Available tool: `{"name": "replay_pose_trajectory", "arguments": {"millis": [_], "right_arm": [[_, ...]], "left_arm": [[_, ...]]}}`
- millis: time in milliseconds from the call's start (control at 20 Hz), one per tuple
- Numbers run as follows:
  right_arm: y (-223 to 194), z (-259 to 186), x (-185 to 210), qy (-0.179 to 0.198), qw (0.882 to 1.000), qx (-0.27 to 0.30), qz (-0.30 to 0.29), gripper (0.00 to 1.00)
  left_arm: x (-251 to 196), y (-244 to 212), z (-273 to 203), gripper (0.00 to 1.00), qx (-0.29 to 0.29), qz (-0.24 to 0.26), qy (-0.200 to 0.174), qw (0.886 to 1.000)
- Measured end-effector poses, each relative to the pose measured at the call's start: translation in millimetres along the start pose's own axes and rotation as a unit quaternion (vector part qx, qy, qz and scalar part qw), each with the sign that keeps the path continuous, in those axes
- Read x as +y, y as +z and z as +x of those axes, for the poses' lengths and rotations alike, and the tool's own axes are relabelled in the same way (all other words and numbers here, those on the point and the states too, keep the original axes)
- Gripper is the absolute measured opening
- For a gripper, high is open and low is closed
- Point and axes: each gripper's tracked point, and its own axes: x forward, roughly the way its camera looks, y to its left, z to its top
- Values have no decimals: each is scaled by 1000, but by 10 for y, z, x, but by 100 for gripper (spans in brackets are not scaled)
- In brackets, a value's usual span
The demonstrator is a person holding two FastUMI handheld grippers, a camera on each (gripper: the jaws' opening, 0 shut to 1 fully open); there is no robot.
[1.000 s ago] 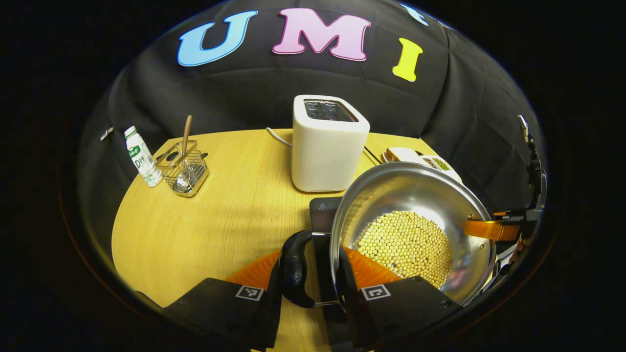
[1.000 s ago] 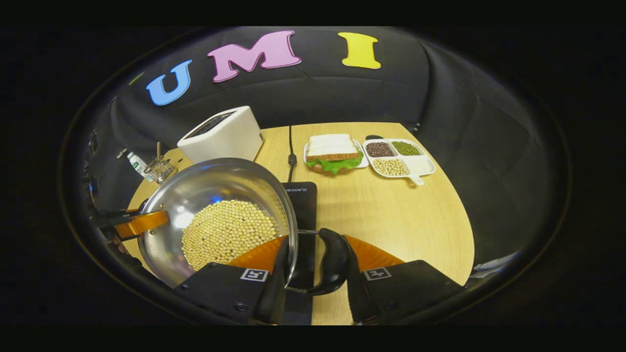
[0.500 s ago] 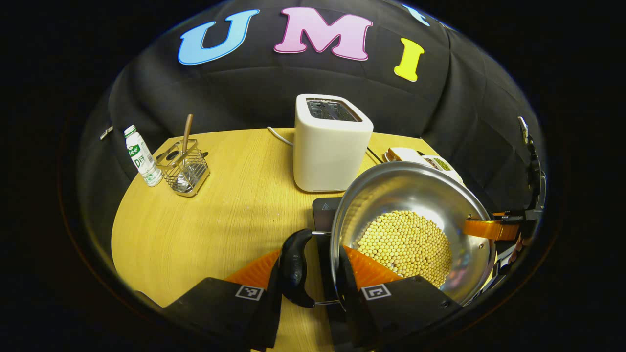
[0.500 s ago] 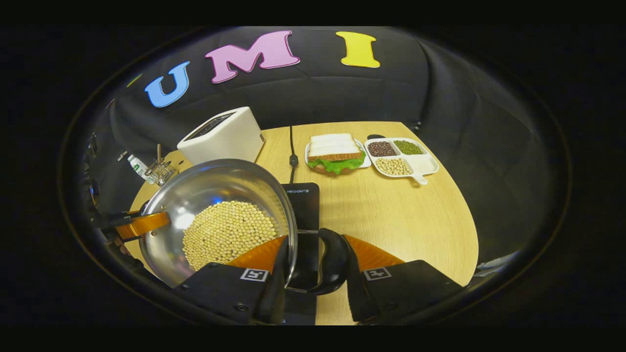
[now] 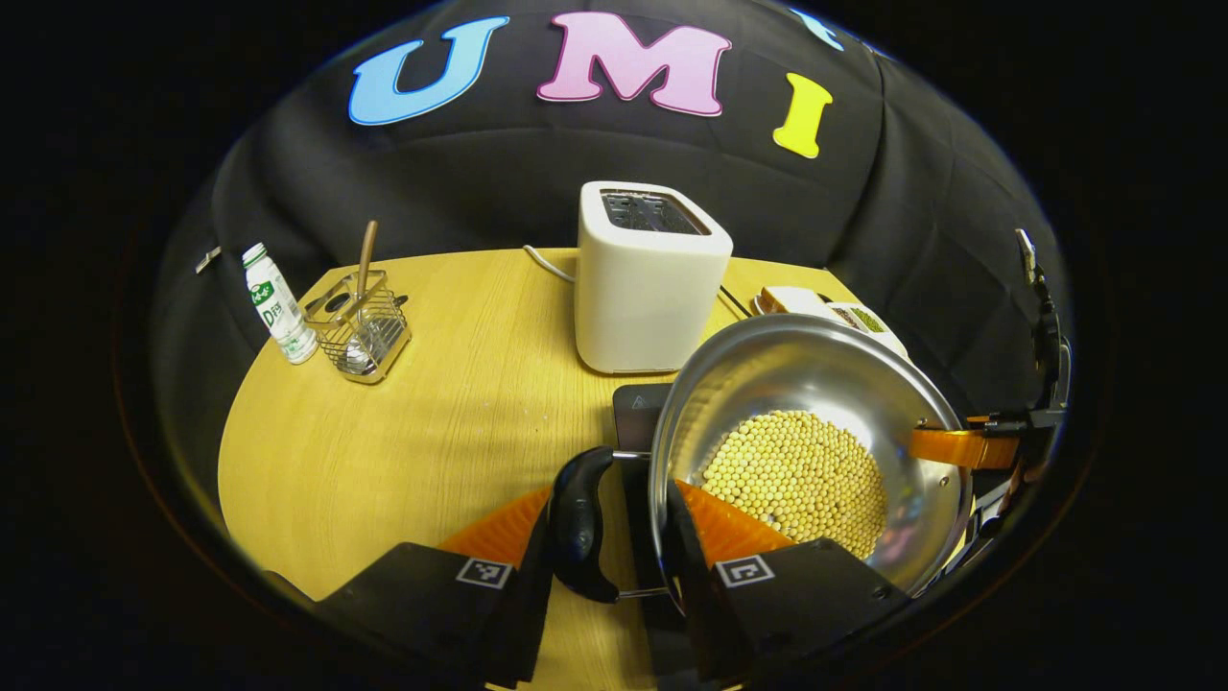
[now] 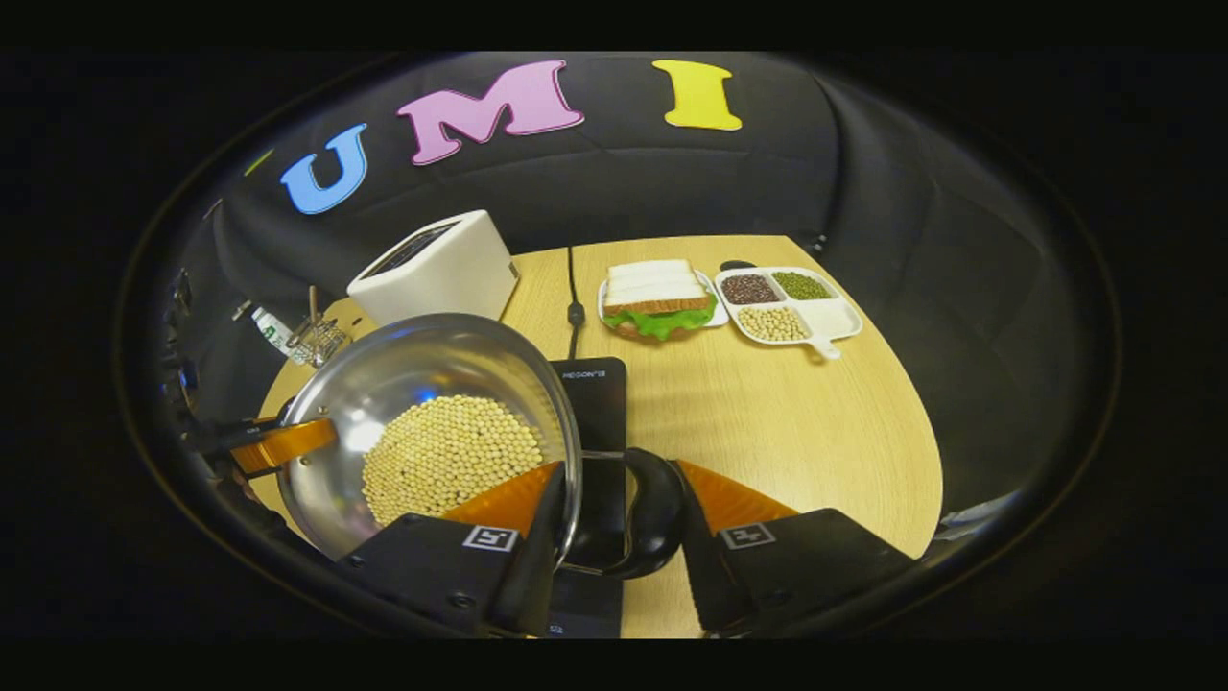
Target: First push the handle of the pot to place it horizontally, then grasp the pot with both hands and set it on the induction cooktop.
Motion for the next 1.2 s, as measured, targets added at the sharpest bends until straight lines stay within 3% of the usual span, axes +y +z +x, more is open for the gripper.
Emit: {"name": "replay_pose_trajectory", "arguments": {"millis": [100, 200, 250, 300, 350, 450, 500, 550, 700, 950, 1200], "right_arm": [[27, -5, 1, -2, 1000, -7, -4, 65], [4, 8, -4, -5, 1000, -1, -3, 82], [-1, 6, -20, -9, 1000, -1, -4, 85], [9, 3, -31, -11, 1000, -3, -5, 97], [23, -7, -41, -14, 1000, -7, -6, 98], [32, -41, -47, -17, 1000, -9, -7, 99], [31, -70, -59, -20, 1000, -12, -7, 94], [60, -99, -68, -23, 1000, -19, -5, 99], [242, -266, -14, -22, 999, -49, 11, 99], [494, -819, 13, -33, 993, -117, -5, 99], [913, -1464, 256, -34, 978, -202, -27, 99]], "left_arm": [[-2, -11, 1, 66, 2, 22, 6, 1000], [22, -9, -9, 72, 1, 49, 18, 999], [9, 4, -5, 81, -3, 57, 18, 998], [-7, 21, -13, 86, -10, 56, 17, 998], [-6, 24, -17, 96, -13, 49, 17, 999], [2, 25, -40, 99, -16, 33, 18, 999], [12, 18, -63, 98, -14, 28, 20, 999], [34, 14, -102, 98, -15, 27, 23, 999], [70, 92, -299, 98, -34, 34, 33, 998], [16, 409, -897, 98, -112, 37, 28, 993], [38, 821, -1623, 98, -197, 19, 26, 980]]}}
